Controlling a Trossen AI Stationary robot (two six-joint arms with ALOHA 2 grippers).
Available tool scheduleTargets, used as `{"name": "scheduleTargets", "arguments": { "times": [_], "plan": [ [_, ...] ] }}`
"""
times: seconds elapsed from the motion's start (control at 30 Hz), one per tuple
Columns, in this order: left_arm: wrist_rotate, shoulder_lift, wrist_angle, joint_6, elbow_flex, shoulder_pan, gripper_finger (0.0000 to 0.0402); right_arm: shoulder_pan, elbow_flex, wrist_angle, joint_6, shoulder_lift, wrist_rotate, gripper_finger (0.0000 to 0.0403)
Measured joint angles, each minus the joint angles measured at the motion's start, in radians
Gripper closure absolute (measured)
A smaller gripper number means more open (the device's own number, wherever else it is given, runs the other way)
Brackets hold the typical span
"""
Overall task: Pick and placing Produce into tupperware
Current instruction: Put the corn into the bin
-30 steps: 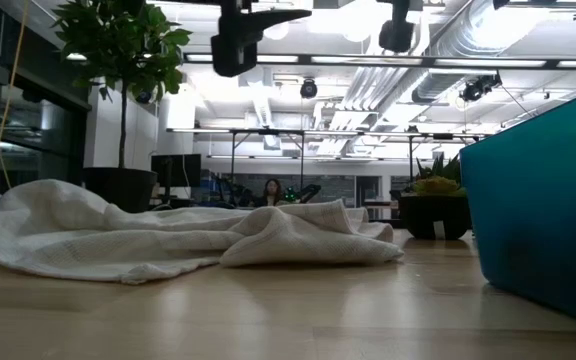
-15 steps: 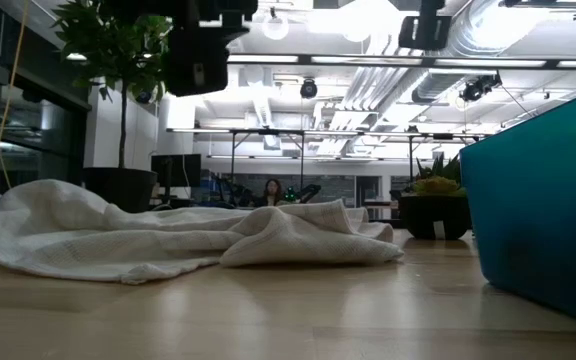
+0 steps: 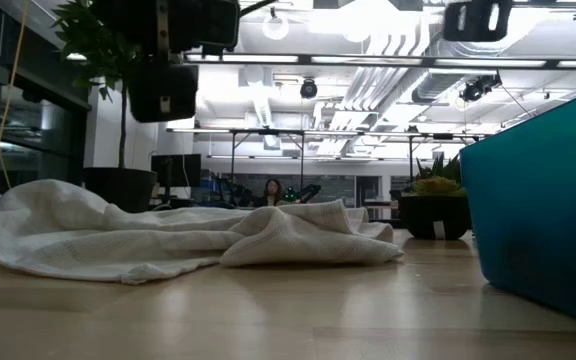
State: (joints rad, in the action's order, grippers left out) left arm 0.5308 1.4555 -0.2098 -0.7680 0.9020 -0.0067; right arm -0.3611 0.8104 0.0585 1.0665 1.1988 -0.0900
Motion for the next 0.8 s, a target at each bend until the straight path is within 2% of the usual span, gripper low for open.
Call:
{"name": "scheduleTargets", "arguments": {
  "times": [0.17,0.4,0.5,0.8],
  "plan": [
    [-0.001,0.0,-0.049,0.038,0.0,0.0,0.0142,-0.086,0.007,-0.068,0.056,0.0,0.134,0.0401],
    [-0.008,0.0,-0.064,0.064,0.0,0.0,0.0142,-0.187,0.225,-0.504,0.082,0.068,0.298,0.0402],
    [-0.017,0.0,-0.065,0.065,0.0,0.0,0.0142,-0.212,0.302,-0.614,0.09,0.124,0.313,0.0402],
    [-0.069,0.0,-0.12,0.065,0.0,0.0,0.0142,-0.283,0.459,-0.787,0.184,0.354,0.308,0.0402]
  ]
}}
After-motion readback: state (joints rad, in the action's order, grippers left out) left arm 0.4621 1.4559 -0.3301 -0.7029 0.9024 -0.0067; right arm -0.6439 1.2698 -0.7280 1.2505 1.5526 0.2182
